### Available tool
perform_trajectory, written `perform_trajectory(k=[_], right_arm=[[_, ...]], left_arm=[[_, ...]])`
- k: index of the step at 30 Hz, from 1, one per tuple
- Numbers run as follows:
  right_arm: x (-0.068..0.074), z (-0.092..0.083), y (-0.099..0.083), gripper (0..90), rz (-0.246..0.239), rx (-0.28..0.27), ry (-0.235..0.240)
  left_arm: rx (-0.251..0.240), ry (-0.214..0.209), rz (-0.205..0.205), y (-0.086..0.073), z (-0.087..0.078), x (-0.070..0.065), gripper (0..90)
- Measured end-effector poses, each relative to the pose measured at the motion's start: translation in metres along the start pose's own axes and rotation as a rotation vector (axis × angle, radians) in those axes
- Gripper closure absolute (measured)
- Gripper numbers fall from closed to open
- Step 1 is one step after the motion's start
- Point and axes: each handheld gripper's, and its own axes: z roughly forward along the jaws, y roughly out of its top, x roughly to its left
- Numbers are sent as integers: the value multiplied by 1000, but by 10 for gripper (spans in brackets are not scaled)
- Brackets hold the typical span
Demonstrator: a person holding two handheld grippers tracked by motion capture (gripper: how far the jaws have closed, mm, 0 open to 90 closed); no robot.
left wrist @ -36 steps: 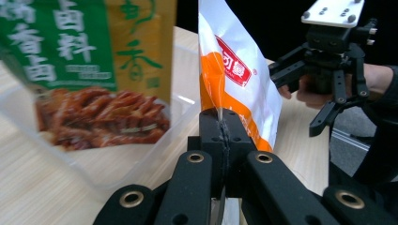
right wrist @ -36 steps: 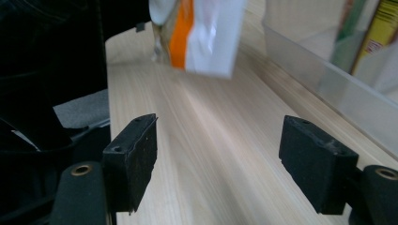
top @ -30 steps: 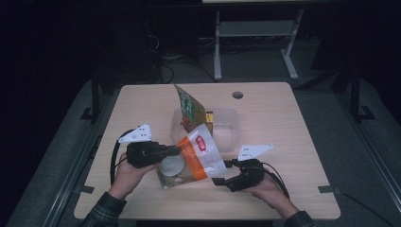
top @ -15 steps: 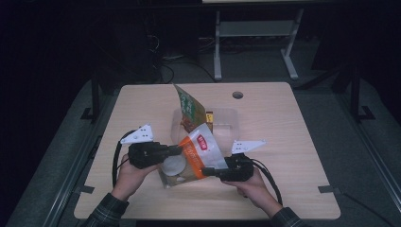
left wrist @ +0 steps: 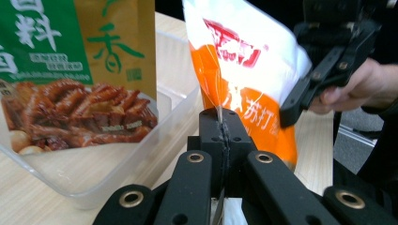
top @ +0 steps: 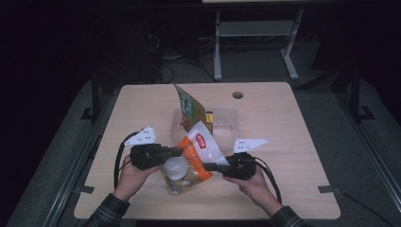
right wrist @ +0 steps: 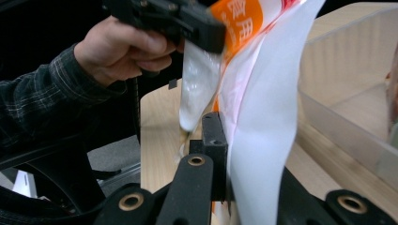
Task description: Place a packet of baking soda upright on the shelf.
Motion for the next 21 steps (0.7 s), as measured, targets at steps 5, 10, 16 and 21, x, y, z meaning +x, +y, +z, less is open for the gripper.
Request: perform_trajectory(k=[5, 10, 16, 21], right_arm=[[1, -9, 8, 900, -30, -13, -52], [0, -15, 14, 900, -52, -29, -73], [3, -20, 22, 900, -112, -21, -99], [9, -22, 25, 900, -169, 0, -115]], left_arm=[[20, -16, 4, -6, 11, -3, 895], [45, -38, 0, -10, 24, -8, 893], [43, -48, 7, -12, 30, -9, 892], [29, -38, 5, -13, 29, -5, 875]])
